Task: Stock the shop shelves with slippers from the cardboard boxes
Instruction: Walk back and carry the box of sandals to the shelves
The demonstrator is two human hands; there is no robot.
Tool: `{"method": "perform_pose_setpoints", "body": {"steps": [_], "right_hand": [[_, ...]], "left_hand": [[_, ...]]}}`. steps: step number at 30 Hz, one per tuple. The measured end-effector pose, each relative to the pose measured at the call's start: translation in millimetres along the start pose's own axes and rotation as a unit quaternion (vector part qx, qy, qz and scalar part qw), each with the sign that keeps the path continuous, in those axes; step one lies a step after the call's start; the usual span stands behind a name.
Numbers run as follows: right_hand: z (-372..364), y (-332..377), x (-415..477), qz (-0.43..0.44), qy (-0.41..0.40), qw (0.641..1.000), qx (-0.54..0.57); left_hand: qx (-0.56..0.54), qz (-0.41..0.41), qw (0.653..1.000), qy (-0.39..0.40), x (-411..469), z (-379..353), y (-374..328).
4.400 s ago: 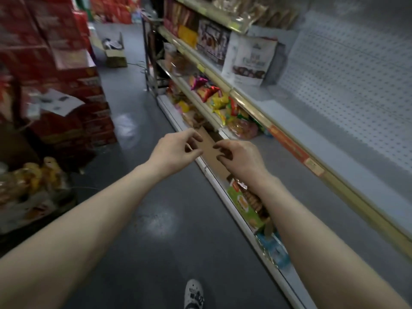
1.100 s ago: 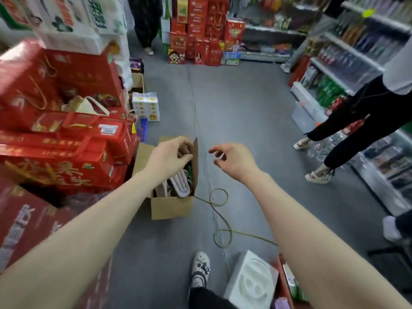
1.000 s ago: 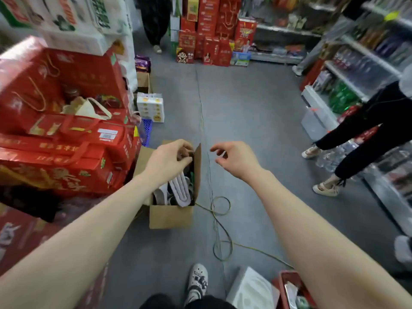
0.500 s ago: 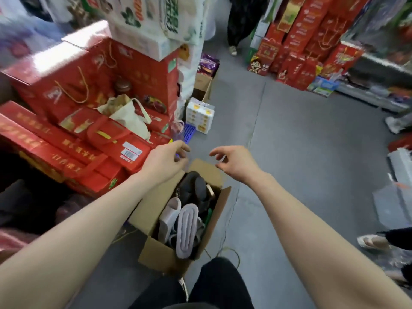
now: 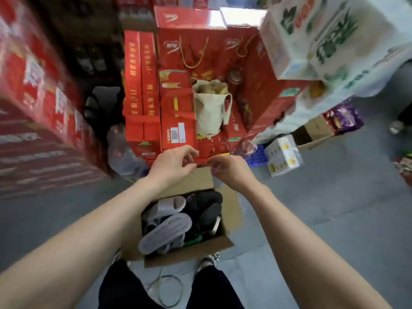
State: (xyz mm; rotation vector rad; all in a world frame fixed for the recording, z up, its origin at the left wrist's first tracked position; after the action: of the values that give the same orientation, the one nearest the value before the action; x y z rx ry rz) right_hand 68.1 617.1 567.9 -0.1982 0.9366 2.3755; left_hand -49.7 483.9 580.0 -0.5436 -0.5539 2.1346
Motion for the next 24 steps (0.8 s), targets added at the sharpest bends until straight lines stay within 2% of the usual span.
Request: {"method": "perform_pose_setpoints", "body": {"steps": [4,10,17,24], "right_hand": [[-13.3,-23.7,9.6,0.058,0.081,0.994,-0.037],[-57.1,-35.7,-11.3,0.108,0.147,0.982,-0.054],[-97.2,-53.6,-39.4,0.151,0.197,0.965,-0.081],[-133.7,-72.3,-33.6,0.201,0.252,0.940,-0.110]], "left_hand": [[-0.041,0.128,0.990,-0.036,-36.2,-35.0,6.7],[-0.072,0.244,0.963,-0.089,-108.1,-72.8,21.4],[-0.091,0.319,0.933,-0.138,-182.3,-133.0,29.8],[-0.145,0.401,0.889,-0.167,-219.6,-213.6,39.0]]}}
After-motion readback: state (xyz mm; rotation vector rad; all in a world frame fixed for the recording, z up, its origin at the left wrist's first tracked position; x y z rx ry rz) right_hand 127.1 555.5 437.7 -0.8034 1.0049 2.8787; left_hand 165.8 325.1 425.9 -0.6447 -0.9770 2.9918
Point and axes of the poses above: each hand's wrist, its own x-axis towards the middle knuckle, its own z-axis out of the back of the hand, y = z × x, the point moved 6 cm from there along x, towards the middle knuckle, and after that the axes turned 10 degrees about x, right-handed, at the moved point
